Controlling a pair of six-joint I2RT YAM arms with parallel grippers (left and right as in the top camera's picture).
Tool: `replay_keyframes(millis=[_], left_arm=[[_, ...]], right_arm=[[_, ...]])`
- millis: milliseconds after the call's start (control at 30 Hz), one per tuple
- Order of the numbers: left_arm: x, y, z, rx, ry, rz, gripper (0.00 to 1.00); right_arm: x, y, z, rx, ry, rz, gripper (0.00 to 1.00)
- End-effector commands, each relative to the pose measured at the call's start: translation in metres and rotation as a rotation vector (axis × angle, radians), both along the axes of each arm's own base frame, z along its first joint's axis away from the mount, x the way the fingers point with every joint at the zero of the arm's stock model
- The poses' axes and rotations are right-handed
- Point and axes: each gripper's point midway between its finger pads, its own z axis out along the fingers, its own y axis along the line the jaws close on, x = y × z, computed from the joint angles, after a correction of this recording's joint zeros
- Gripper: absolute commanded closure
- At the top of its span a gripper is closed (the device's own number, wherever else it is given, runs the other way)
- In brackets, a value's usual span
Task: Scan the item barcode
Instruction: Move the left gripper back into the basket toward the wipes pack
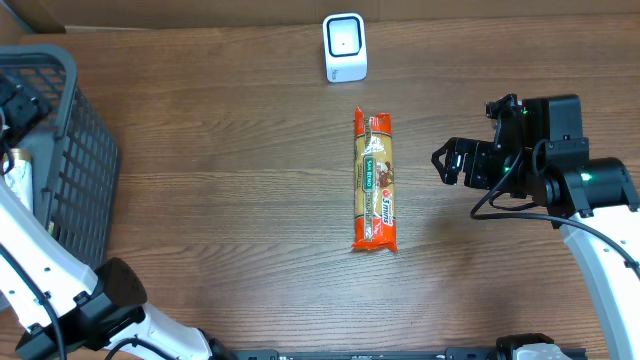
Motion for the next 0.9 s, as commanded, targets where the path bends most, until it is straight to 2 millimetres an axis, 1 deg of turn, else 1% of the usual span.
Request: replay_keyframes(millis=[0, 167, 433, 567, 633, 700, 867], left_arm=[[-0.016, 0.017, -0.001, -0.009, 0.003, 0.1, 0.3], [-0.037, 0.04, -0.018, -0.06, 0.043, 0.211, 0.3], [-0.067, 0.069, -0.048, -0.135, 0.102, 0.353, 0.3], [-0.075, 0.075, -0.064, -0.164, 0.139, 0.379, 0.31], [-0.079, 0.077, -0.072, -0.164, 0.165, 0.39, 0.36], [-0.082, 0.081, -0.077, -0.15, 0.19, 0.417, 0.36], [-0.08, 0.087, -0.09, -0.152, 0.202, 0.421, 0.36]], right_arm=[[0.003, 0.002, 0.01, 0.008, -0.029, 0.002, 0.0], [0.005, 0.003, 0.011, 0.009, -0.039, 0.002, 0.0], [0.007, 0.003, 0.013, 0.01, -0.051, 0.002, 0.0], [0.007, 0.003, 0.013, 0.01, -0.051, 0.002, 0.0], [0.007, 0.003, 0.013, 0.01, -0.051, 0.003, 0.0], [0.007, 0.003, 0.013, 0.01, -0.051, 0.003, 0.0], [0.007, 0.003, 0.013, 0.01, -0.051, 0.002, 0.0]])
